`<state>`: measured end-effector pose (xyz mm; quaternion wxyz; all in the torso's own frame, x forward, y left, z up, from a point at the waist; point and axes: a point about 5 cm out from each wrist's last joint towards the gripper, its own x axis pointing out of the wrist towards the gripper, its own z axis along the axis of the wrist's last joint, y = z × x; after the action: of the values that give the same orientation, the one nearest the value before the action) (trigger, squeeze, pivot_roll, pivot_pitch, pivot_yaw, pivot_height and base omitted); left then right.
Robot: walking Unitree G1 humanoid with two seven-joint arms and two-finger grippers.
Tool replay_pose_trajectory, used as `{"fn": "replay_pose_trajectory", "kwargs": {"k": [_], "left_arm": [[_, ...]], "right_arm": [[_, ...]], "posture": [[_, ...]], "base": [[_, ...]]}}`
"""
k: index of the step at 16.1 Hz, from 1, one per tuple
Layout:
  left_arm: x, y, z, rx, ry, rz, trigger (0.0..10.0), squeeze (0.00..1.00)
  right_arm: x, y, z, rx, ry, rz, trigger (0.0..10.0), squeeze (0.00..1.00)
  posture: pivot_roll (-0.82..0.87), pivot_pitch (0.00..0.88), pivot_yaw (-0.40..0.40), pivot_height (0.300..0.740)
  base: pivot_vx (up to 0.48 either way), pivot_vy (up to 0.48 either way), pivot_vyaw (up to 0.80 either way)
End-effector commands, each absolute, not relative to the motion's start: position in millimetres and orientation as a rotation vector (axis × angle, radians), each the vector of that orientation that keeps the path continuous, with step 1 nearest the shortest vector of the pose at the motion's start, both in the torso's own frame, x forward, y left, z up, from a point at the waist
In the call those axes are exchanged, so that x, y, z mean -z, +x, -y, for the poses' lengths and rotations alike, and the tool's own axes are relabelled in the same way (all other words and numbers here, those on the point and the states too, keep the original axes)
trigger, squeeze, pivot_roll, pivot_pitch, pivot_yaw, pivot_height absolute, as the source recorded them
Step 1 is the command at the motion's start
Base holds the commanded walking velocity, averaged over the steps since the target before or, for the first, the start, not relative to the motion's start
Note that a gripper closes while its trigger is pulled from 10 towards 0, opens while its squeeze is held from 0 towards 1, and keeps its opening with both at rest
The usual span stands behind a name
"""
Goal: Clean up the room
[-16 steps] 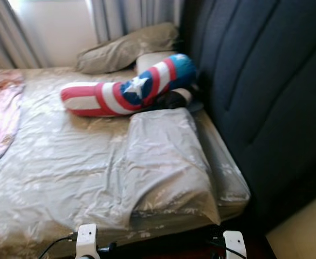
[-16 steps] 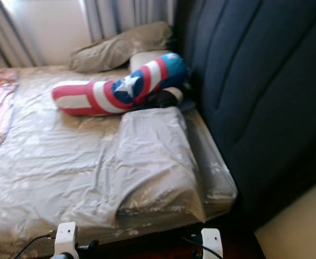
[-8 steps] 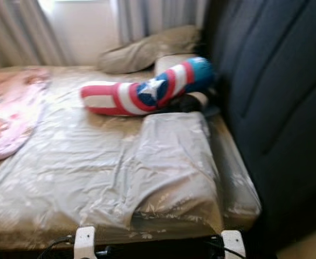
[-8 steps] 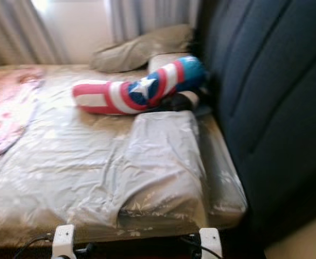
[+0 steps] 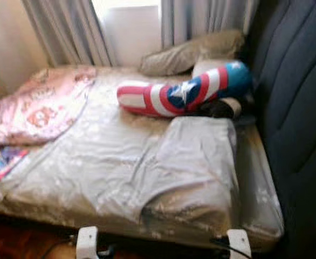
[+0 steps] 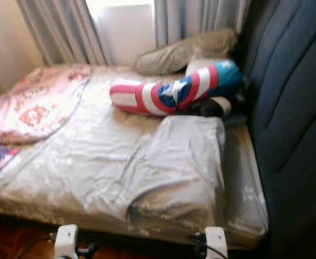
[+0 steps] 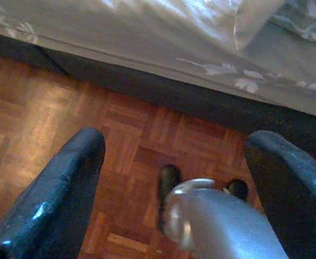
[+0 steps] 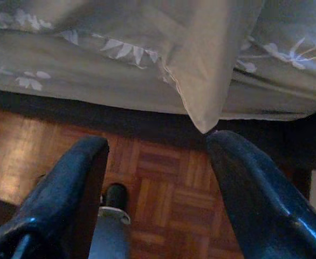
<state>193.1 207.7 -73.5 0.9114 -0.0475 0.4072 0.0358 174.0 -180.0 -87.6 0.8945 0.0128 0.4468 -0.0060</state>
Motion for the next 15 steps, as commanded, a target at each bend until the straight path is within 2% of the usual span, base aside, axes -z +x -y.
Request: {"fn": "replay_pose_trajectory", "kwargs": {"k": [1, 15], "left_arm": [[72.2, 195.0, -209.7, -0.066, -0.073, -0.841, 10.0, 0.0], [63.8, 209.4, -201.7, -0.005, -0.038, -0.762, 10.0, 0.0]], "right_arm": [[89.1, 171.6, 176.4, 0.009, 0.036, -0.934, 10.0, 0.0], [89.0, 170.7, 179.1, 0.019, 0.029, -0.929, 10.0, 0.0]], "posture": [[0.02, 0.0, -0.022, 0.74], [0.02, 0.0, -0.035, 0.74]], "base": [[0.0, 0.0, 0.0], [0.0, 0.0, 0.0]]}}
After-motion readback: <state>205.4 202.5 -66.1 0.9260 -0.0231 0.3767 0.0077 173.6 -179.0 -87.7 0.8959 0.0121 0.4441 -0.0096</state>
